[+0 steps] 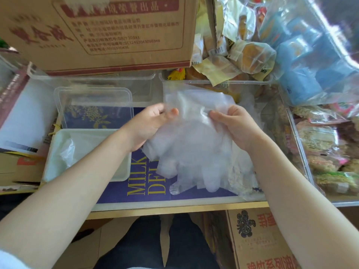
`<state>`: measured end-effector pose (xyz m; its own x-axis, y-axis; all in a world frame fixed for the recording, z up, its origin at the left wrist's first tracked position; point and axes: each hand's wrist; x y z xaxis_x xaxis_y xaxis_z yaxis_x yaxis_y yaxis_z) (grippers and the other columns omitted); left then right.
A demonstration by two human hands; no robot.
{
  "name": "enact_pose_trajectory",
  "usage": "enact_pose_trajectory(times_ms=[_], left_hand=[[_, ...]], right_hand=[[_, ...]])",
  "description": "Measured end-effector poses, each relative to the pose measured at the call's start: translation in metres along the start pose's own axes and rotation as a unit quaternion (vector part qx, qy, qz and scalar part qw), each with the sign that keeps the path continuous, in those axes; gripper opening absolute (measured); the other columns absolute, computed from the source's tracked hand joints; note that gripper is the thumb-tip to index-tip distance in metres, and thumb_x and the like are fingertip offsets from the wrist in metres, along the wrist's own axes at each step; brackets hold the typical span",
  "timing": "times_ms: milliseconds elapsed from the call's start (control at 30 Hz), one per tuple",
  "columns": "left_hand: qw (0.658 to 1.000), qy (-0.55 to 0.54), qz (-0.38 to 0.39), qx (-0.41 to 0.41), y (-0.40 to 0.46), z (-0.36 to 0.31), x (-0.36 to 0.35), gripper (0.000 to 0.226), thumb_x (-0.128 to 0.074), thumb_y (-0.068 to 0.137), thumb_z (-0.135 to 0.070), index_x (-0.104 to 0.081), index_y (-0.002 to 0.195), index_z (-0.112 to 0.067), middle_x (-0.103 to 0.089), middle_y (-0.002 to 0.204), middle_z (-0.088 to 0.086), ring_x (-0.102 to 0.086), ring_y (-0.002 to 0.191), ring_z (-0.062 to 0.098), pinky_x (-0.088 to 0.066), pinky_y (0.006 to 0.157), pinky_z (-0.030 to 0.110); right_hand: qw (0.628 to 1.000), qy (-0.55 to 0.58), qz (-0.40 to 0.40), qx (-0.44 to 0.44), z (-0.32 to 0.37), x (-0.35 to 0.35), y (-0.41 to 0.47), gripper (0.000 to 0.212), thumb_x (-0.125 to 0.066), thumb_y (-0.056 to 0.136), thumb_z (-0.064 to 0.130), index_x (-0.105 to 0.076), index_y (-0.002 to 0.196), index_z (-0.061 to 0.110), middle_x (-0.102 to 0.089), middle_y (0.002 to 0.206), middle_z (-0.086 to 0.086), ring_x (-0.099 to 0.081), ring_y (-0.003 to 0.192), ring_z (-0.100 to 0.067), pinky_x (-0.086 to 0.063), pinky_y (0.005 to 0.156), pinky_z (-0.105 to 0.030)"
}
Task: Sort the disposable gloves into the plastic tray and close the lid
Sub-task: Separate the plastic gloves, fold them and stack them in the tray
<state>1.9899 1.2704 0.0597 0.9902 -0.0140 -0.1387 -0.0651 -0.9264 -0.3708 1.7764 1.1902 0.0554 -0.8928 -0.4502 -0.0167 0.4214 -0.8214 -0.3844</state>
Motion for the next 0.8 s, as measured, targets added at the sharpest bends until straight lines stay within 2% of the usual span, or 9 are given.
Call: enact_pose_trajectory(times_ms=[33, 100, 200, 267, 300, 400, 533, 667, 800], left_hand=[[1.000, 0.025, 0.014, 0.007, -0.004, 0.001, 0.004, 0.041, -0.070, 0.075, -0.040, -0.061, 0.110, -0.019, -0.071, 0.105, -0.005, -0.066, 0.099, 0.011, -0.053, 0.083, 0.021], [0.996, 0.080, 0.035, 0.012, -0.012, 0.000, 0.010, 0.028, -0.067, 0.080, -0.023, -0.063, 0.108, -0.019, -0.070, 0.106, -0.007, -0.065, 0.101, 0.009, -0.051, 0.086, 0.019], [0.992, 0.125, 0.007, -0.008, -0.021, -0.001, 0.013, 0.014, -0.055, 0.090, -0.005, -0.064, 0.095, -0.016, -0.072, 0.084, -0.012, -0.066, 0.080, 0.001, -0.050, 0.077, 0.014], [0.994, 0.104, -0.024, -0.023, -0.025, -0.004, 0.016, 0.016, -0.051, 0.092, -0.001, -0.062, 0.093, -0.013, -0.071, 0.073, -0.012, -0.065, 0.067, 0.000, -0.050, 0.068, 0.013], [0.995, 0.092, -0.036, -0.028, -0.026, -0.006, 0.018, 0.016, -0.050, 0.092, 0.000, -0.061, 0.094, -0.011, -0.071, 0.071, -0.011, -0.065, 0.064, 0.000, -0.050, 0.065, 0.013], [0.996, 0.073, -0.044, -0.040, -0.030, -0.012, 0.022, 0.018, -0.047, 0.093, 0.001, -0.060, 0.095, -0.012, -0.072, 0.071, -0.010, -0.066, 0.064, 0.002, -0.052, 0.063, 0.015], [0.993, 0.091, -0.054, -0.046, -0.033, -0.017, 0.025, 0.020, -0.045, 0.094, 0.002, -0.058, 0.090, -0.013, -0.071, 0.066, -0.009, -0.065, 0.056, 0.003, -0.050, 0.055, 0.016], [0.980, 0.152, -0.101, -0.082, -0.032, -0.016, 0.035, 0.017, -0.051, 0.093, -0.003, -0.059, 0.083, -0.014, -0.070, 0.069, -0.008, -0.064, 0.062, 0.007, -0.052, 0.070, 0.028], [0.984, 0.119, -0.096, -0.096, -0.032, -0.020, 0.037, 0.015, -0.053, 0.091, -0.003, -0.058, 0.081, -0.012, -0.068, 0.063, -0.010, -0.061, 0.057, 0.002, -0.050, 0.060, 0.018]], right_hand=[[1.000, -0.009, -0.017, 0.016, 0.005, -0.001, -0.001, 0.016, -0.065, 0.086, 0.013, -0.062, 0.071, 0.007, -0.061, 0.049, 0.006, -0.055, 0.042, -0.006, -0.044, 0.043, -0.017], [0.997, -0.023, -0.046, 0.049, 0.016, -0.004, -0.006, 0.013, -0.064, 0.087, 0.010, -0.061, 0.075, 0.008, -0.064, 0.052, 0.007, -0.058, 0.046, -0.004, -0.046, 0.046, -0.017], [0.994, -0.046, -0.074, 0.071, 0.025, -0.010, -0.012, 0.013, -0.064, 0.087, 0.007, -0.060, 0.076, 0.013, -0.065, 0.054, 0.010, -0.060, 0.050, -0.002, -0.046, 0.048, -0.017], [0.998, -0.028, -0.040, 0.045, 0.027, -0.010, -0.016, 0.007, -0.064, 0.087, 0.010, -0.061, 0.081, 0.012, -0.067, 0.060, 0.008, -0.062, 0.054, -0.005, -0.049, 0.050, -0.019], [1.000, -0.019, -0.006, 0.018, 0.026, -0.009, -0.017, 0.003, -0.066, 0.086, 0.013, -0.063, 0.086, 0.012, -0.069, 0.067, 0.005, -0.065, 0.060, -0.009, -0.052, 0.055, -0.022], [0.995, -0.050, 0.059, -0.058, 0.022, -0.006, -0.024, 0.017, -0.072, 0.079, 0.017, -0.067, 0.094, 0.011, -0.071, 0.082, -0.003, -0.067, 0.072, -0.019, -0.056, 0.068, -0.031], [0.990, -0.135, 0.040, -0.006, 0.022, -0.011, -0.027, 0.005, -0.069, 0.083, 0.012, -0.065, 0.079, 0.012, -0.067, 0.069, -0.003, -0.061, 0.059, -0.013, -0.049, 0.059, -0.024], [0.995, -0.095, 0.034, 0.020, 0.024, -0.014, -0.024, 0.005, -0.064, 0.086, 0.005, -0.063, 0.086, 0.010, -0.067, 0.076, -0.006, -0.063, 0.066, -0.016, -0.053, 0.066, -0.026], [0.999, -0.037, 0.031, 0.004, 0.026, -0.015, -0.019, 0.011, -0.061, 0.087, 0.005, -0.063, 0.097, 0.009, -0.069, 0.077, 0.001, -0.064, 0.064, -0.010, -0.053, 0.062, -0.020]])
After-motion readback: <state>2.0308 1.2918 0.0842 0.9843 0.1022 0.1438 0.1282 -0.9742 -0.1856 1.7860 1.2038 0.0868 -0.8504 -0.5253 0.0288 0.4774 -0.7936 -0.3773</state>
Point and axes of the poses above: each hand's wrist, its own y-axis towards the middle knuckle, its own x-axis out of the back of the hand, z = x × y
